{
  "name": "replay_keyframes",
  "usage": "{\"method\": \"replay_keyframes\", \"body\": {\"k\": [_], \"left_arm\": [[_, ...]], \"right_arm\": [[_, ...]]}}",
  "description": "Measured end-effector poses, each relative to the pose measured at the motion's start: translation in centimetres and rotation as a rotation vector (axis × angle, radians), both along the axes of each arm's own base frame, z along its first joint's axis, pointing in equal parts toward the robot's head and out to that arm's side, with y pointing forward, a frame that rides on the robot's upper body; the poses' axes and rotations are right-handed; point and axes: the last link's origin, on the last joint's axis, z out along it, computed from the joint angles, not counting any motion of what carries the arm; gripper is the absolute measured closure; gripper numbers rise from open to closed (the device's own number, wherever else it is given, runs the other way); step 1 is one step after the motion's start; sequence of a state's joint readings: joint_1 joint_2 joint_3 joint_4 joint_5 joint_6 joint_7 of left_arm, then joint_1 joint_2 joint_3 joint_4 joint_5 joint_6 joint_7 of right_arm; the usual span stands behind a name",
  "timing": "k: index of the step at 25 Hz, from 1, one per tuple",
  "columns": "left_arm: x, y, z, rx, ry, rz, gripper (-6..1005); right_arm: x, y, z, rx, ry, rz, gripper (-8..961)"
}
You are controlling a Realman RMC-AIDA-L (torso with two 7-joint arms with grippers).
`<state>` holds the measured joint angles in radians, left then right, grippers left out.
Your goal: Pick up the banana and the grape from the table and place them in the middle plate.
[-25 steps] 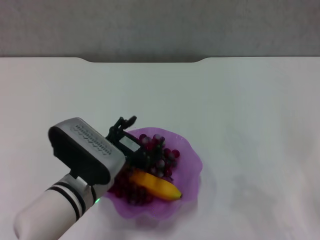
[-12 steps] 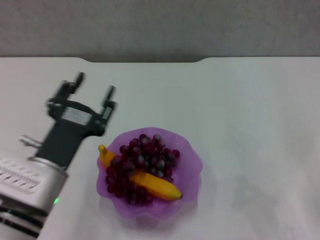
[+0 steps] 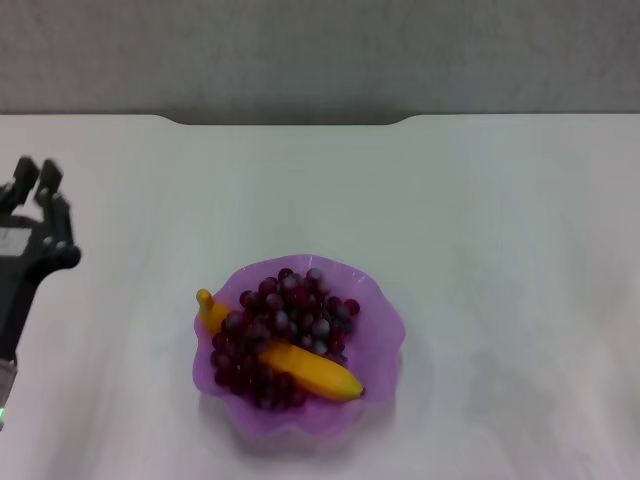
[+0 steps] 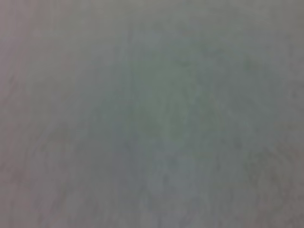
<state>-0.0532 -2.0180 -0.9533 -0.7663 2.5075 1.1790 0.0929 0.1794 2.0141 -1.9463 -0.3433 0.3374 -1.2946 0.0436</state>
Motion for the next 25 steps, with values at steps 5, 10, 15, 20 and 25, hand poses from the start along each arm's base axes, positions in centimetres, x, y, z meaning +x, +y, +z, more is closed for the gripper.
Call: {"method": "replay_keyframes", "body": {"k": [5,10,15,20,25], "left_arm": [[-2.3,-0.1,0.0,-0.028,-0.016,0.059,807],[-4.2,-0.2,-0.4,-0.071,-0.046,0.110,916],[-5.3,-0.1,-0.1,-0.074,-0.079,0.141,968],[-5.9,0.0,0.0,-0.077,-0.070,0.167,966],[-6.2,0.1,-0.2,-0.086,-0.057,0.178,965]], "right_arm": [[0.6,-0.1,-0.1,-0.009,-0.003,-0.032,954],[1.5,0.0,-0.5,-0.041,-0.011,-0.092,954],[1.6,0.1,-0.6,-0.046,-0.013,-0.101,954],[2.1,-0.1,-0.6,-0.051,-0.019,-0.127,953],[2.4,-0.1,-0.5,-0.049,-0.020,-0.141,953]]}}
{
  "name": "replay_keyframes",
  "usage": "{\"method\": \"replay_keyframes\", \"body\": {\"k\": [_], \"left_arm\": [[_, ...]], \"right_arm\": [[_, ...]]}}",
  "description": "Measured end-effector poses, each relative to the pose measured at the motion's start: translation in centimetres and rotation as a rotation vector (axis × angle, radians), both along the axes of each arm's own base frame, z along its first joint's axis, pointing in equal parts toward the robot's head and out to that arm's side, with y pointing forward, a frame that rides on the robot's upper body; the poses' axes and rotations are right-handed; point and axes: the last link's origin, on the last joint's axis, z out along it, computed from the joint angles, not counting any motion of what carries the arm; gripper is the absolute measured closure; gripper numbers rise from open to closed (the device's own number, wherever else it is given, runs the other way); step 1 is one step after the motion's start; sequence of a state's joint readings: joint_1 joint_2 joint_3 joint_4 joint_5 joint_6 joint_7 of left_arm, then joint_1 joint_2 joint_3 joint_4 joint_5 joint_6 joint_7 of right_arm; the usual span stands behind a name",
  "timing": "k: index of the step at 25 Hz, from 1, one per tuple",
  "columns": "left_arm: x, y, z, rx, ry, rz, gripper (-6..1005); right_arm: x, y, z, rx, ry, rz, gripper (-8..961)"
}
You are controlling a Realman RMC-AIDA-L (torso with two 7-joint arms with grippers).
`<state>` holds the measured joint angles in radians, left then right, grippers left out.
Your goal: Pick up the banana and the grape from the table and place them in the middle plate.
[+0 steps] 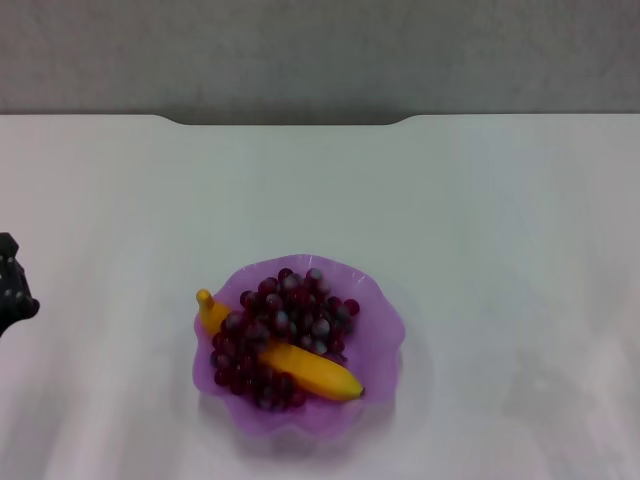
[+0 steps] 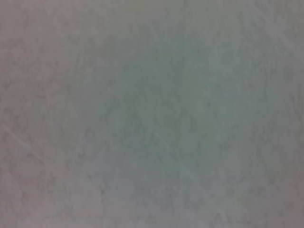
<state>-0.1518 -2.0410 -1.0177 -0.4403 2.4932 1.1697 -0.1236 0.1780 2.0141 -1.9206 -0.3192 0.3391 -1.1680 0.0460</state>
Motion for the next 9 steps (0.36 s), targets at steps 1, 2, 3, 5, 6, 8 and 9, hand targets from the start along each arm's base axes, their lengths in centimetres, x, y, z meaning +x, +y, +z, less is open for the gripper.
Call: {"method": "replay_keyframes", "body": {"k": [1,2,3,5,6,8,9], "left_arm": [[-0.01,0.04,0.00,-0.001,0.001,0.000,966],[-0.05,0.06,0.00,-0.001,0.003,0.001,966],[-0.09,0.05,0.00,-0.002,0.004,0.002,966],[-0.36,0.02,0.02,-0.002,0.006,0.013,966],[-0.49,0.00,0.00,-0.004,0.007,0.020,966],[-0.59,0.00,-0.04,-0.007,0.007,0.026,966],[-0.71,-0.02,-0.10,-0.011,0.009,0.032,966]], "right_arm": [[0.00,0.00,0.00,0.000,0.000,0.000,953],[0.03,-0.01,-0.01,-0.001,0.000,-0.002,953],[0.07,-0.01,-0.03,-0.002,-0.001,-0.004,953],[0.37,0.02,-0.17,-0.013,-0.004,-0.024,953],[0.49,0.13,-0.25,-0.019,-0.005,-0.035,953],[0.60,0.23,-0.32,-0.024,-0.006,-0.045,953],[0.68,0.33,-0.38,-0.029,-0.008,-0.052,953]]}}
